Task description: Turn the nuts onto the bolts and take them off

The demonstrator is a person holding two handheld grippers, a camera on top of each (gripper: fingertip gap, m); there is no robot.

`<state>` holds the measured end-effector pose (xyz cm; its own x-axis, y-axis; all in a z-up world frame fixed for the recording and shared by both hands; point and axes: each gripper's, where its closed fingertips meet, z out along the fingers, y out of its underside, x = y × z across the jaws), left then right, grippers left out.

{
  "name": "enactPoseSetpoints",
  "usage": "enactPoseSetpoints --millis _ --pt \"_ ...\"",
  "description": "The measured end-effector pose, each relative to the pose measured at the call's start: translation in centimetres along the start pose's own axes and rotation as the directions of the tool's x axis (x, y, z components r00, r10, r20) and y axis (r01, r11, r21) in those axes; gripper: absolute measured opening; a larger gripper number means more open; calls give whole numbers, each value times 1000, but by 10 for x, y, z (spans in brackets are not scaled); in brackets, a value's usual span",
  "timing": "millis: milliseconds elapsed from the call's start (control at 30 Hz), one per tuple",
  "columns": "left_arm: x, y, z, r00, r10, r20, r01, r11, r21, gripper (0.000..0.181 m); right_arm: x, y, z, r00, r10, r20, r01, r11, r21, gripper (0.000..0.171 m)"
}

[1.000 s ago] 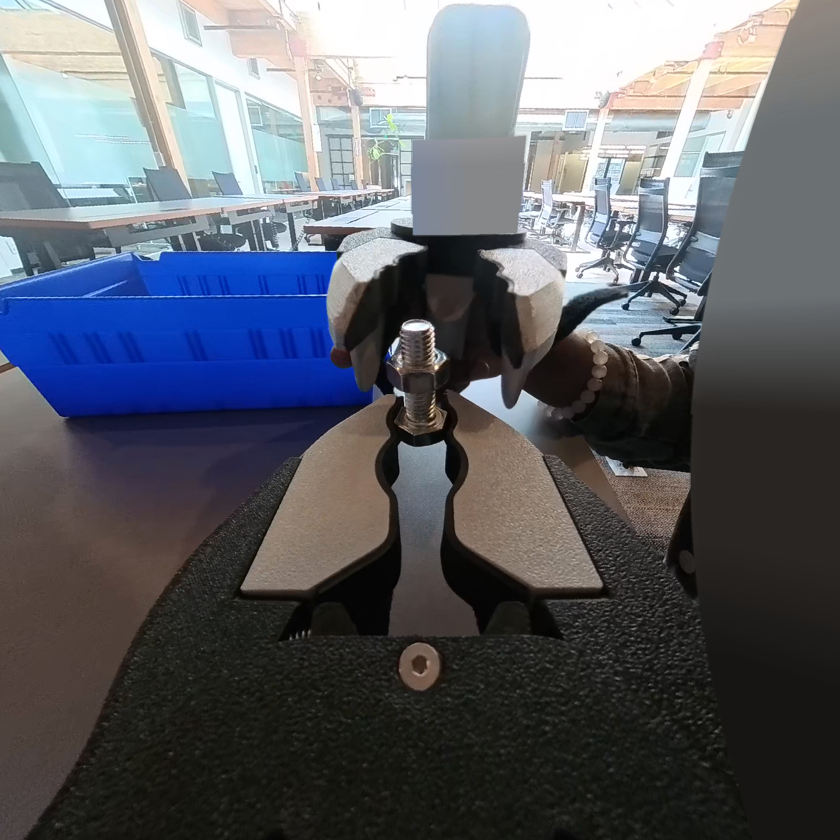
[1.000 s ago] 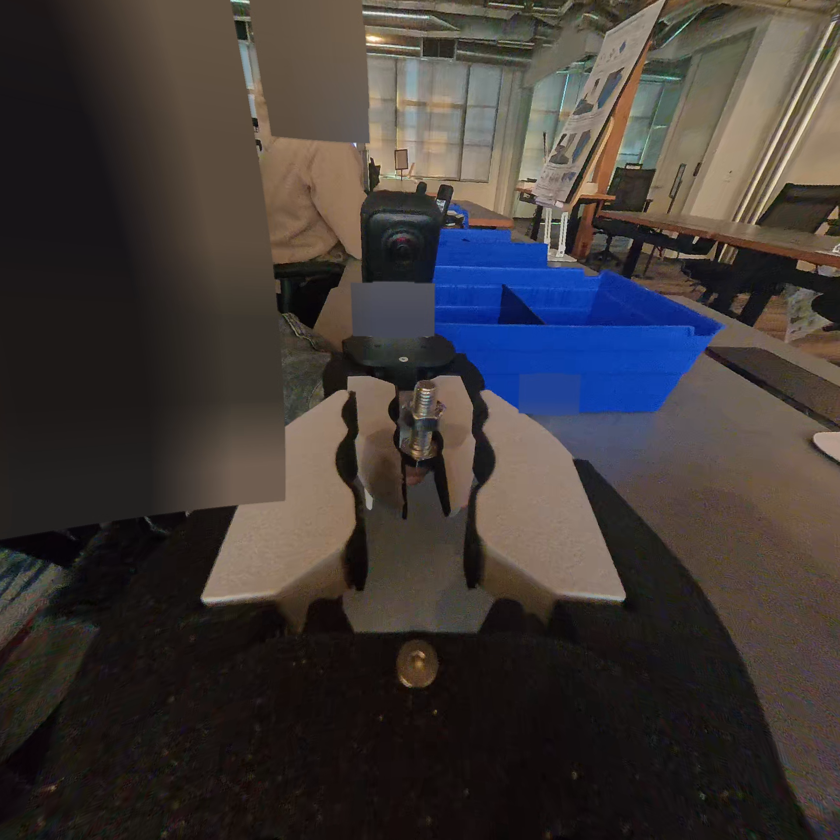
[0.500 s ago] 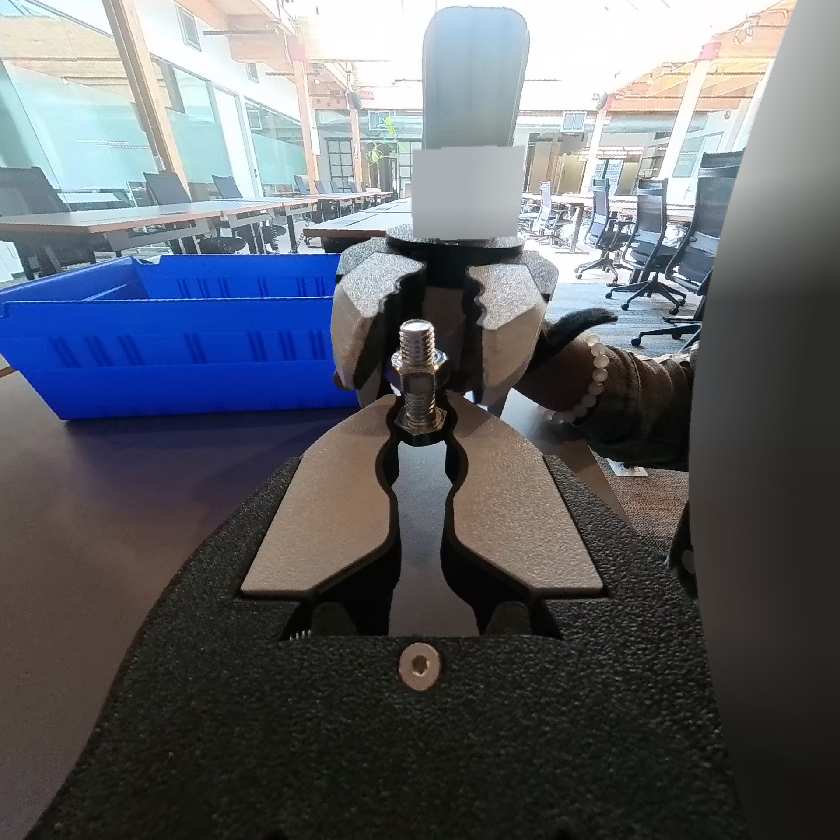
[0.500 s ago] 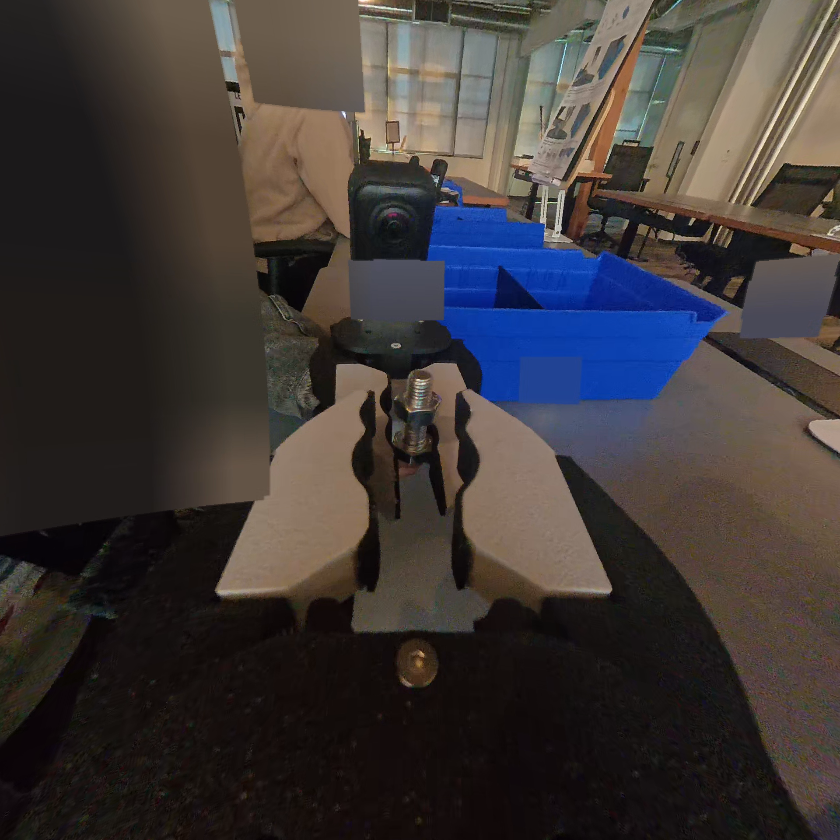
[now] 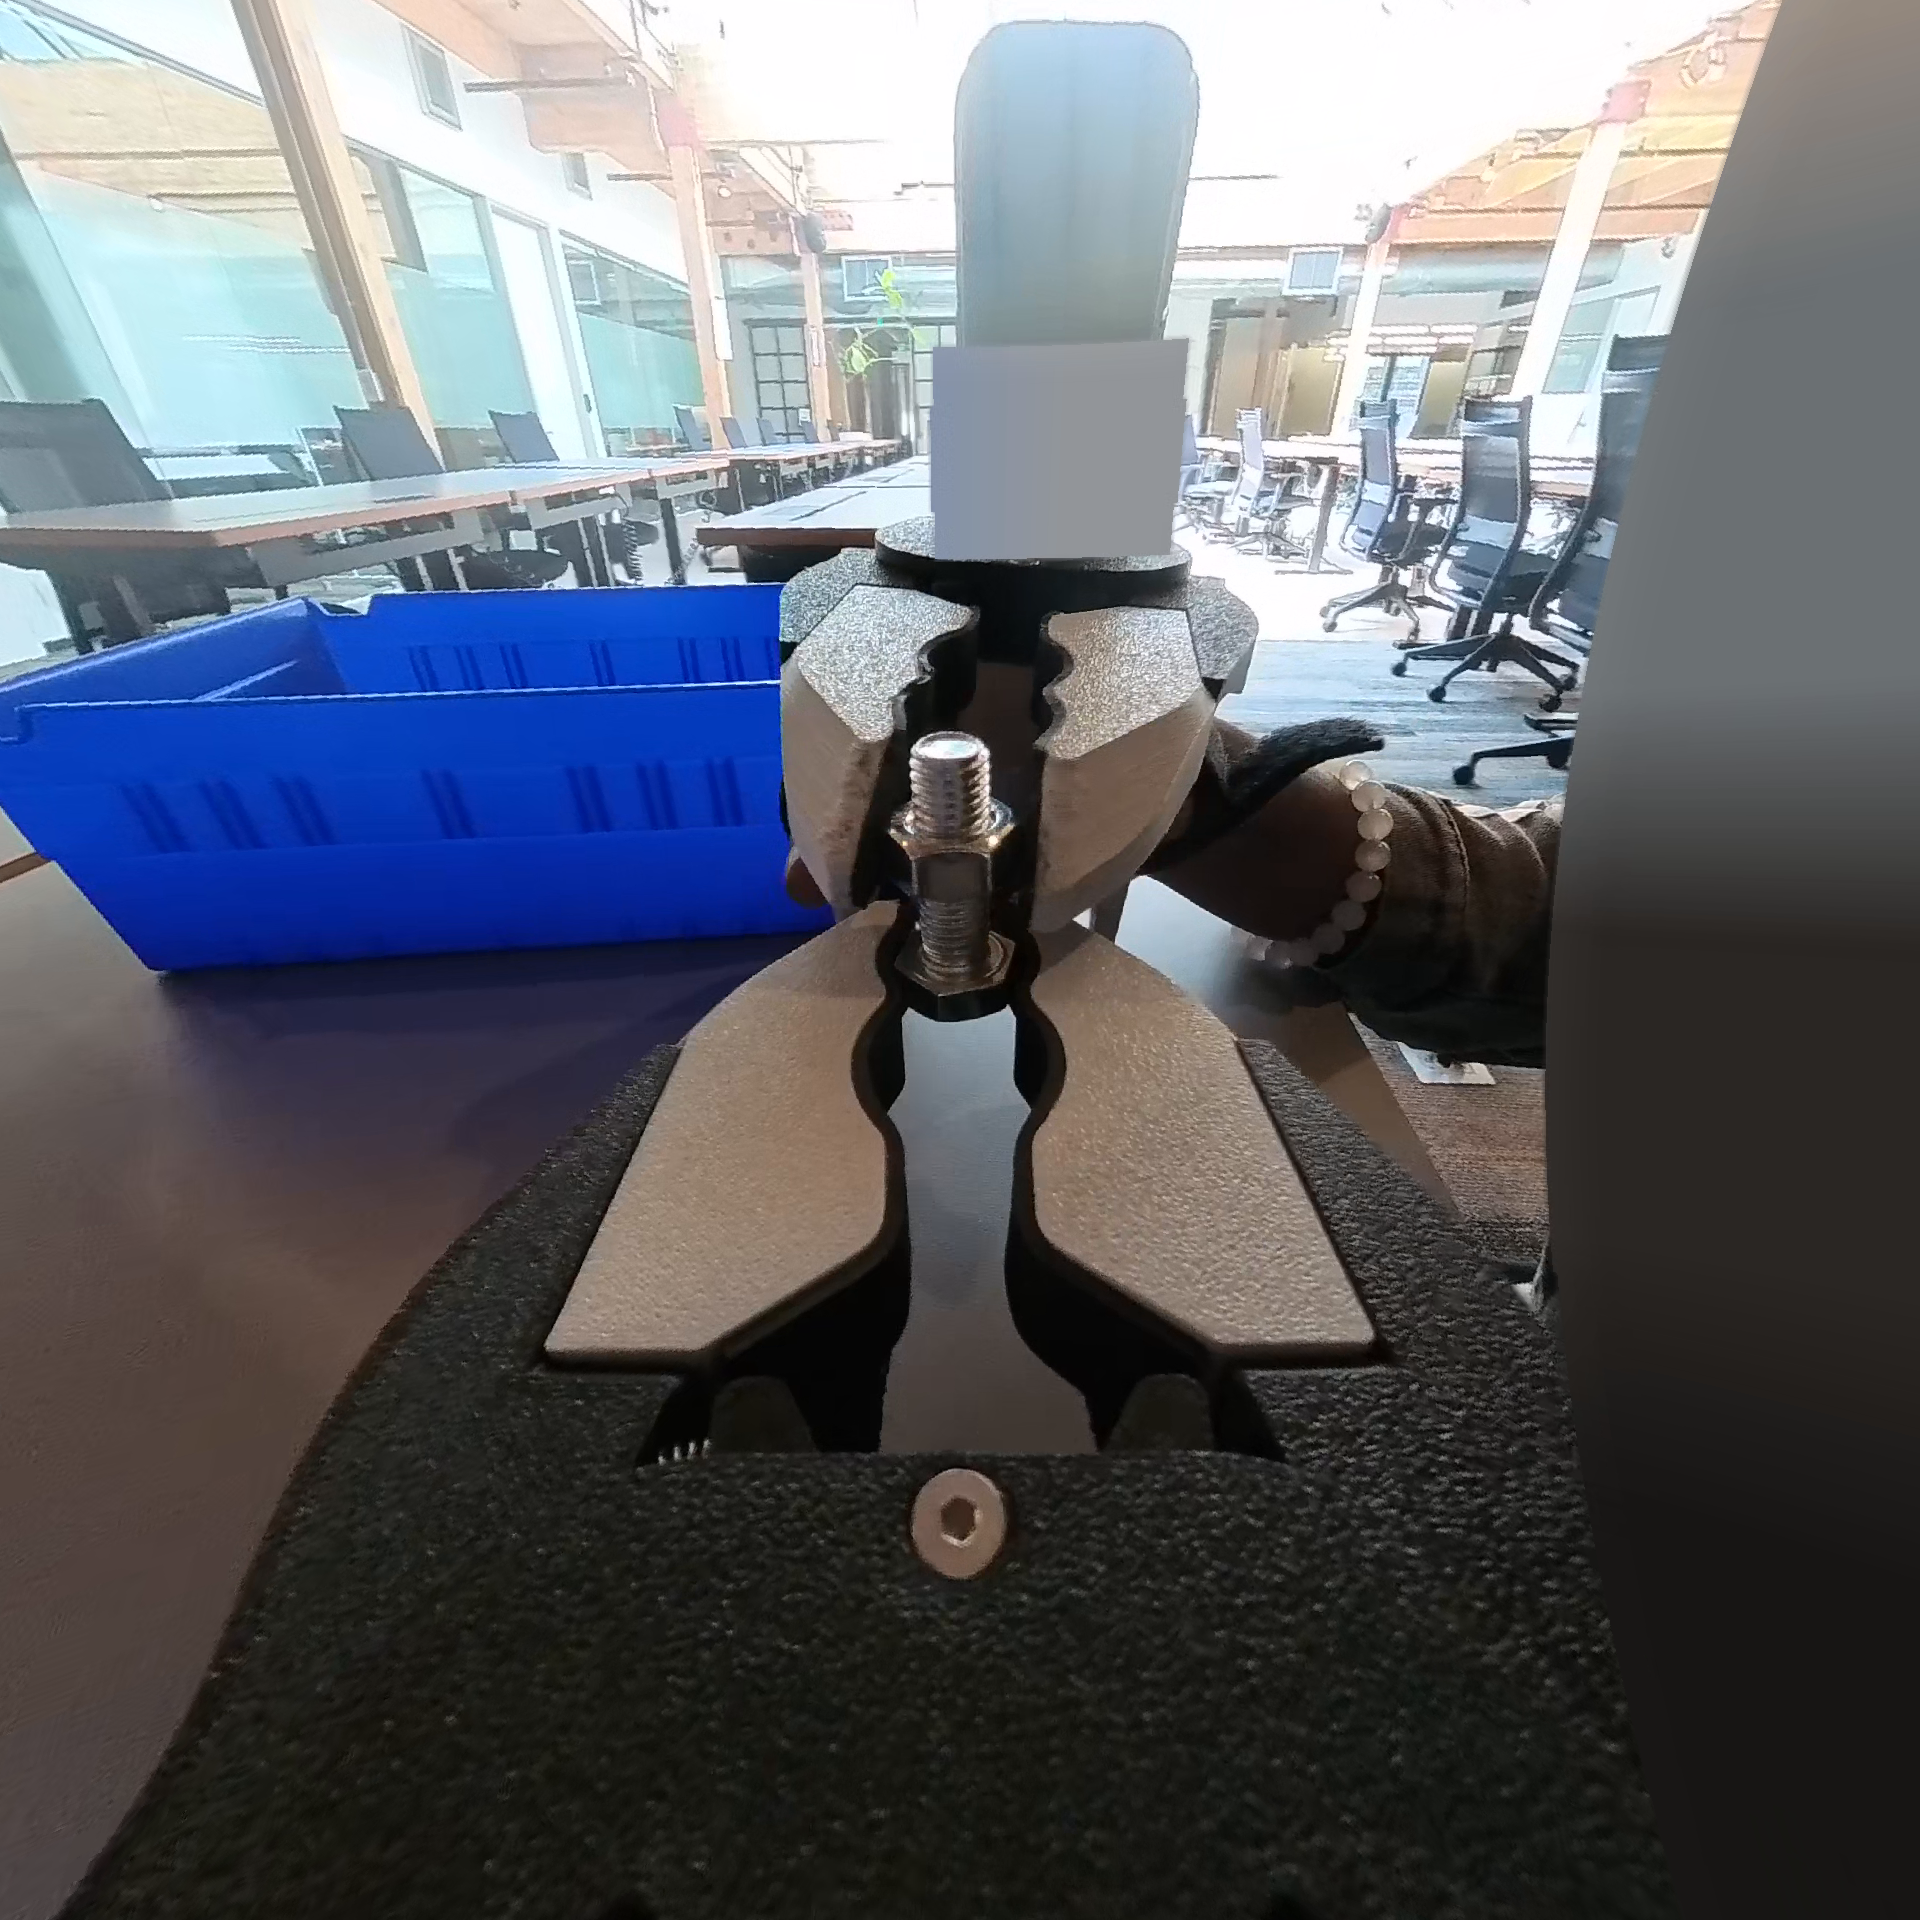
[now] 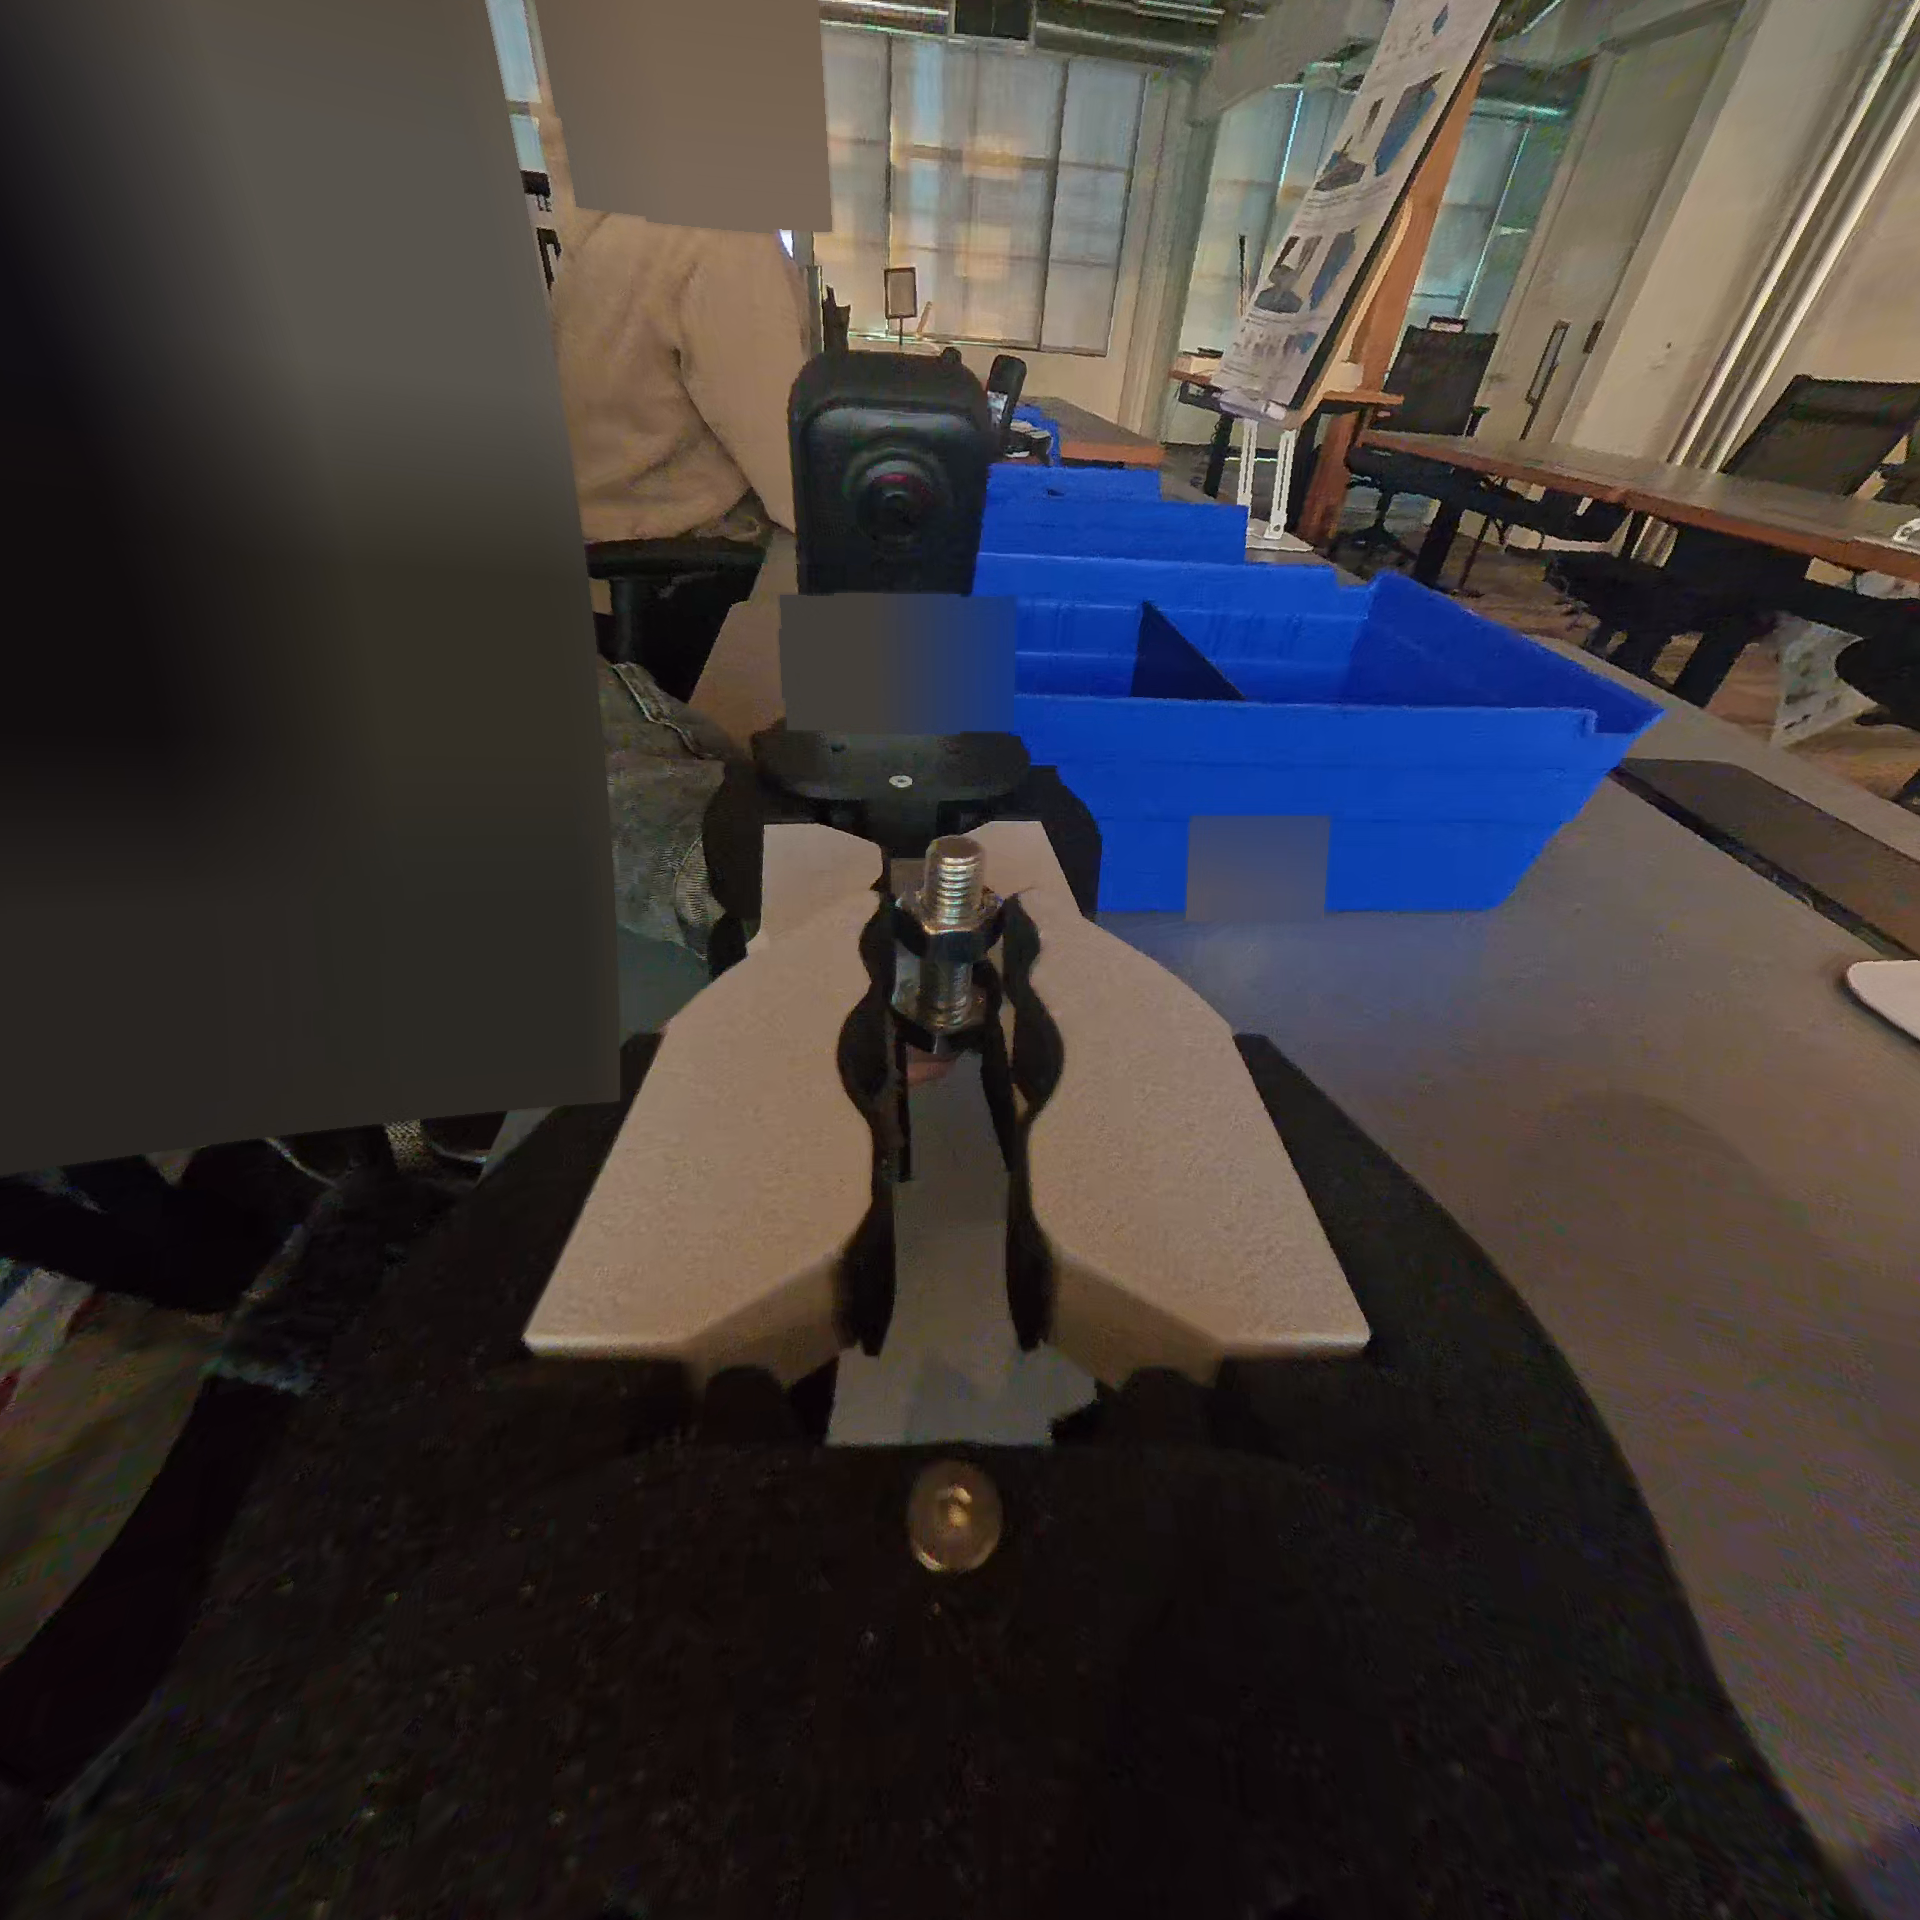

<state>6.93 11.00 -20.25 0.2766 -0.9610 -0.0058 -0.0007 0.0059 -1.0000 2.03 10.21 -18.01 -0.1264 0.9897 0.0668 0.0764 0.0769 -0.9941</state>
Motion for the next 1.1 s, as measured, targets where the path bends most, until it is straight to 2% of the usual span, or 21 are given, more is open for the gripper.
enactPoseSetpoints --millis 67,233,400,700,933,1100 --pt "0 0 0 1000 7 2 -7 1000 0 20 1 0 1 1000 -2 3 2 1000 0 18" --pt "-8 2 0 999 12 49 -12 1000 -14 53 1 -3 1 1000 12 17 -12 1000 16 18" --pt "-7 3 1 998 37 52 -35 999 -30 66 4 -9 -4 1000 7 0 -7 1000 31 18" --pt "-9 2 0 997 37 65 -36 999 -21 64 20 -37 -29 994 -41 -99 43 999 13 18" --pt "-10 1 -2 997 31 76 -31 999 -9 59 79 -68 -97 930 -70 -362 49 997 -65 18" --pt "-12 0 -2 996 30 85 -29 1000 -5 56 134 -70 -150 846 -2 -534 -85 987 -139 18"
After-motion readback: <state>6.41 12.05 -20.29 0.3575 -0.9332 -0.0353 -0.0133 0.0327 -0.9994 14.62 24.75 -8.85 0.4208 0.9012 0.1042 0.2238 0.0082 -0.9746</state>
